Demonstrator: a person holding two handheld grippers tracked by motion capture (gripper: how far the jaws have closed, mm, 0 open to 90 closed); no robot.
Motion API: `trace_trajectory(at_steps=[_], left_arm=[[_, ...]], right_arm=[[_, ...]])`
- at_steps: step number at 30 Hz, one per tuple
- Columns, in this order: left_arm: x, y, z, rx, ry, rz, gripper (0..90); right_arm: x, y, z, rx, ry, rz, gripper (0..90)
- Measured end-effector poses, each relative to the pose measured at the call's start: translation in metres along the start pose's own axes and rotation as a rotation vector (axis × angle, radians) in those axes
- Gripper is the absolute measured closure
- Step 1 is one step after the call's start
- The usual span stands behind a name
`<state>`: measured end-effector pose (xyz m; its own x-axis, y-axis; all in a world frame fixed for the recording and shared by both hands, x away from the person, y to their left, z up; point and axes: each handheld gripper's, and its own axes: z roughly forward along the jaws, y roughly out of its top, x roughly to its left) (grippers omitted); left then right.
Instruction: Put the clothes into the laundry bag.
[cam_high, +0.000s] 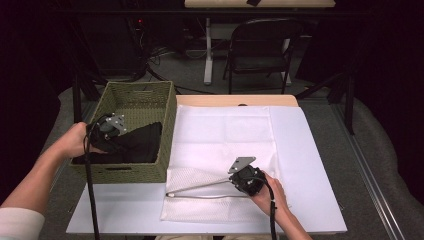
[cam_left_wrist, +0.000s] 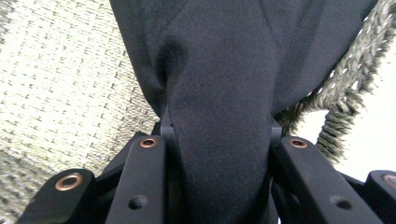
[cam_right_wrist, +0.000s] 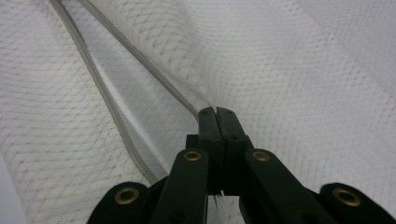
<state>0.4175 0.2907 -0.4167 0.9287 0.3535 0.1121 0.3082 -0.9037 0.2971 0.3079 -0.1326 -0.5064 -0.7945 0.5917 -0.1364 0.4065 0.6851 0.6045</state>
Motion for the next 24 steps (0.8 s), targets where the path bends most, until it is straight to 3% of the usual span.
trace_trajectory(at_steps=[10,16,20,24], left_arm=[[-0.003,0.001,-0.013,-0.017,0.023,-0.012,66.1],[-0.006,0.010,-0.026,0.006,0.048,0.019,66.1],[-0.010,0.016,-0.037,0.019,0.062,0.001,66.1],[-0.016,0.022,-0.048,0.040,0.088,0.010,66.2]], right_arm=[[-0.001,0.000,0.001,-0.002,0.001,-0.008,90.0],[-0.001,0.000,0.001,-0.005,0.000,-0.008,90.0],[-0.001,0.000,0.002,0.000,0.002,-0.012,90.0],[-0.001,0.000,0.001,0.001,0.002,-0.013,90.0]])
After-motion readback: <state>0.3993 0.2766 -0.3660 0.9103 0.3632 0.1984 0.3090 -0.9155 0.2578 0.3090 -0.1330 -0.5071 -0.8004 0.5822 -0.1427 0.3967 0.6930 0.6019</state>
